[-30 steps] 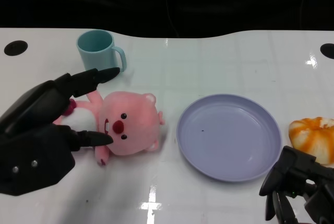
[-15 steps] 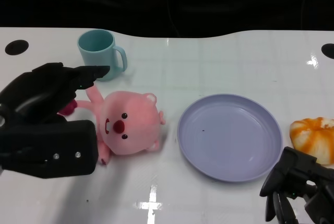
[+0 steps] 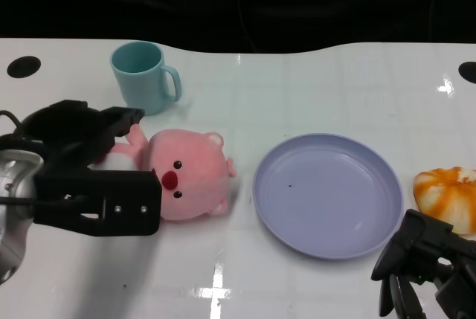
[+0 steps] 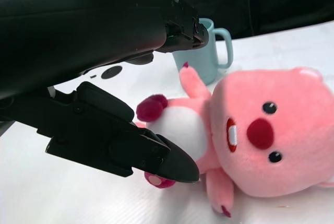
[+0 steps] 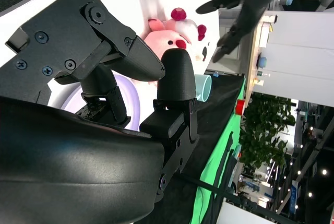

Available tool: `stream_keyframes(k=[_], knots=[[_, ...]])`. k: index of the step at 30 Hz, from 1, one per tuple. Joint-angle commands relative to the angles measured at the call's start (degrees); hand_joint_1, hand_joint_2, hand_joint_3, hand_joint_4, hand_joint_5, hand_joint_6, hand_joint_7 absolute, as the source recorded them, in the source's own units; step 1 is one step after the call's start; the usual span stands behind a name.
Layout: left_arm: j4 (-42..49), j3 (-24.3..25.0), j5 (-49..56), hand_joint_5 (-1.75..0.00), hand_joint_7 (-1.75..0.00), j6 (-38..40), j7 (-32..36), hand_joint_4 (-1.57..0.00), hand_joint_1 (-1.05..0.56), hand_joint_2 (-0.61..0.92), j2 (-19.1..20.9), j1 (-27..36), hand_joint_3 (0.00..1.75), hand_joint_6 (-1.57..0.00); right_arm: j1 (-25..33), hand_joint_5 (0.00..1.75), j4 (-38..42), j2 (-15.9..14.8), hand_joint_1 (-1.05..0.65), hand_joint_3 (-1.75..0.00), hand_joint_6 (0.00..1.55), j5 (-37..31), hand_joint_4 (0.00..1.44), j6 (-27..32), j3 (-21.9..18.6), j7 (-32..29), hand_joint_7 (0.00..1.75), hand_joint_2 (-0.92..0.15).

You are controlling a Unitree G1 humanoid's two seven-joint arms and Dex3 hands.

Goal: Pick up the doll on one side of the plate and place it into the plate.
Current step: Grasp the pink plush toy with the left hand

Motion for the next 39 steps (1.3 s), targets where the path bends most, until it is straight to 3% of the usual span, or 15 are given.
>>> stream_keyframes(k=[1, 24, 33, 36, 37, 38, 39], knots=[[4.6, -1.8, 2.0, -0.31, 0.00, 0.0, 2.2, 0.00, -0.75, 0.91, -1.0, -2.9, 0.00, -0.11, 0.4, 1.75, -0.7, -0.6, -0.18, -1.44, 0.58, 0.2, 0.70, 0.1, -0.4, -0.2, 1.53, -0.43], [39.2, -12.4, 3.8, -0.19, -0.01, -4.9, 8.5, -0.05, -0.70, 0.92, -10.0, -16.6, 0.02, -0.15, 1.6, 1.75, -2.6, -0.6, -0.17, -1.45, 0.58, -0.1, 0.70, 1.0, 0.0, -0.7, 1.53, -0.42], [51.5, -13.8, 1.0, -0.09, -0.03, -3.7, 5.6, -0.25, -0.47, 0.89, -15.4, -21.2, 0.00, -0.35, 1.9, 1.75, -3.1, -0.5, -0.17, -1.45, 0.58, 0.2, 0.70, 1.2, 0.3, -0.5, 1.52, -0.42], [54.6, -14.2, 0.6, -0.07, -0.04, -4.0, 6.4, -0.44, -0.40, 0.90, -16.5, -22.0, 0.00, -0.57, 1.9, 1.75, -3.0, -0.4, -0.17, -1.45, 0.58, 0.3, 0.70, 1.0, 0.3, -0.5, 1.52, -0.43], [55.5, -14.2, 0.3, -0.08, -0.05, -4.3, 6.9, -0.52, -0.38, 0.90, -16.8, -22.1, 0.00, -0.64, 2.0, 1.75, -3.0, -0.4, -0.17, -1.45, 0.58, 0.4, 0.70, 1.0, 0.3, -0.4, 1.52, -0.43], [56.2, -14.2, 0.1, -0.42, -0.03, -4.5, 7.3, -0.63, -0.33, 0.91, -17.0, -22.3, 0.00, -0.78, 2.0, 1.75, -3.1, -0.4, -0.17, -1.45, 0.58, 0.5, 0.70, 1.0, 0.3, -0.4, 1.52, -0.43], [56.7, -14.5, 0.3, -0.66, -0.02, -5.4, 8.7, -0.61, -0.31, 0.91, -16.9, -22.0, 0.00, -0.83, 2.0, 1.75, -3.0, -0.4, -0.17, -1.45, 0.58, 0.4, 0.70, 0.9, 0.3, -0.4, 1.52, -0.43]])
